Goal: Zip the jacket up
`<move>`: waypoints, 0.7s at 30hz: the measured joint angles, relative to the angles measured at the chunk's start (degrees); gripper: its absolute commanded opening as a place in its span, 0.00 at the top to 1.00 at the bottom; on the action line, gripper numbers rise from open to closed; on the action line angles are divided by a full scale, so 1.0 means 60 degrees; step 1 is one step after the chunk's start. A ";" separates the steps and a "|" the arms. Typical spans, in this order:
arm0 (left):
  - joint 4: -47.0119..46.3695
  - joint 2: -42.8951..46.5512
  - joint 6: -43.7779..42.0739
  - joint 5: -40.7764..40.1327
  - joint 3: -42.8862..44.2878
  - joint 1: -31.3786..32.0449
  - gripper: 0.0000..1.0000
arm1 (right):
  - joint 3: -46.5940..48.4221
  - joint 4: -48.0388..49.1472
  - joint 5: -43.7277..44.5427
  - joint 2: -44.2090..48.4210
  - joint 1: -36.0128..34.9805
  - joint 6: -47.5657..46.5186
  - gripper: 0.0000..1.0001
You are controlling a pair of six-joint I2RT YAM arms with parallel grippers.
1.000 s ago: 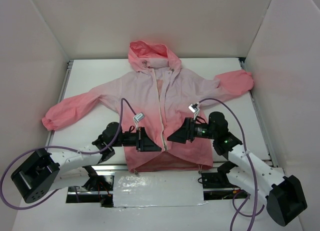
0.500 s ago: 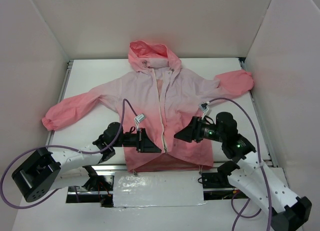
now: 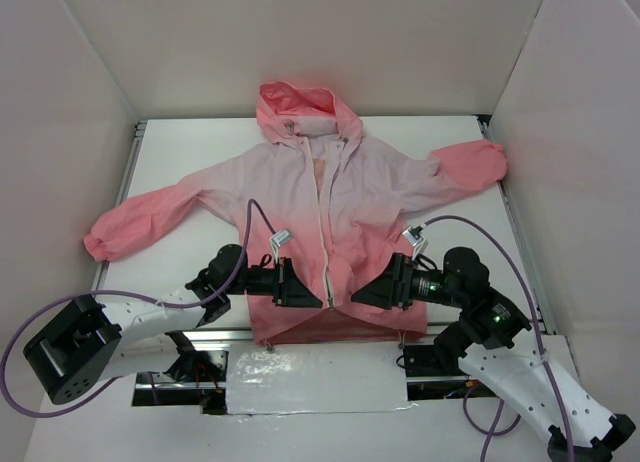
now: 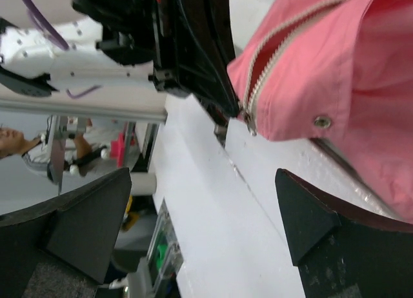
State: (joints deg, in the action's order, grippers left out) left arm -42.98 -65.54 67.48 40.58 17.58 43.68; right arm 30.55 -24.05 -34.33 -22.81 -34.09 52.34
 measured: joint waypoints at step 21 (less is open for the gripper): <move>0.0313 -0.0044 -0.0011 -0.0106 0.0266 0.0004 1.00 | -0.0645 0.2284 0.3453 -0.2466 -0.4608 0.2124 0.27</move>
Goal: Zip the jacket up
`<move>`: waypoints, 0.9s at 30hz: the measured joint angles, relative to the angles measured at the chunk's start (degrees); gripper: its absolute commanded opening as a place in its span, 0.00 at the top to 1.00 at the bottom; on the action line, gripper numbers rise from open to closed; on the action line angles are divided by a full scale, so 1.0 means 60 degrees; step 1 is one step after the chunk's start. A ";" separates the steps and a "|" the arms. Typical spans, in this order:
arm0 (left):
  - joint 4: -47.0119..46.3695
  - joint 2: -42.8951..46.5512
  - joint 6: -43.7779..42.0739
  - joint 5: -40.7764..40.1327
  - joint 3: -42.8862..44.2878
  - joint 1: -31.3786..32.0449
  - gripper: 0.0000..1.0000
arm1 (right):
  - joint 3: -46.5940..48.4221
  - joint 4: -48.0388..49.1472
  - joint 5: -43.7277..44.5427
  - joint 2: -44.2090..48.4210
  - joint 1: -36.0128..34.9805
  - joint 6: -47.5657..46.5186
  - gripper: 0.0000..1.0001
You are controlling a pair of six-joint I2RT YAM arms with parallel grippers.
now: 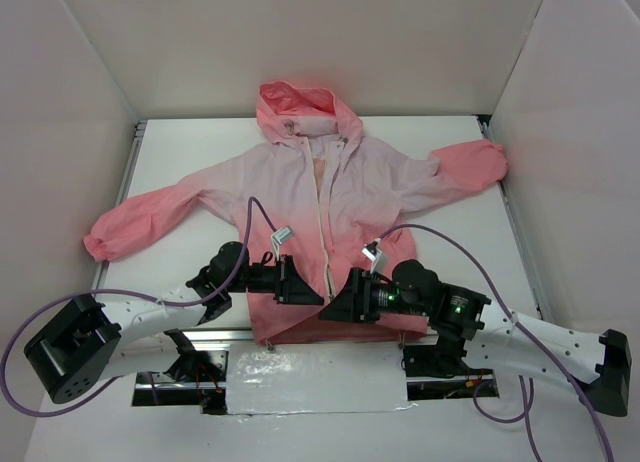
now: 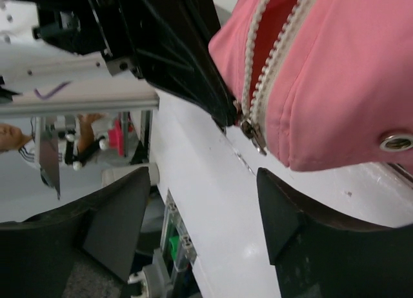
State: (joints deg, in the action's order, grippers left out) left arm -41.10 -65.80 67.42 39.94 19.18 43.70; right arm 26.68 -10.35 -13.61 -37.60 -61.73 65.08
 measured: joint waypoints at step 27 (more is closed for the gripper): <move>-0.0091 -0.0280 0.0022 0.0186 0.0197 0.0000 1.00 | -0.0197 0.0350 0.1534 -0.0302 -0.0364 0.0652 0.35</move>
State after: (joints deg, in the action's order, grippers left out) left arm -41.65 -67.48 67.55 41.06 20.36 43.70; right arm 25.50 -8.25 -4.40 -39.42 -63.92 68.99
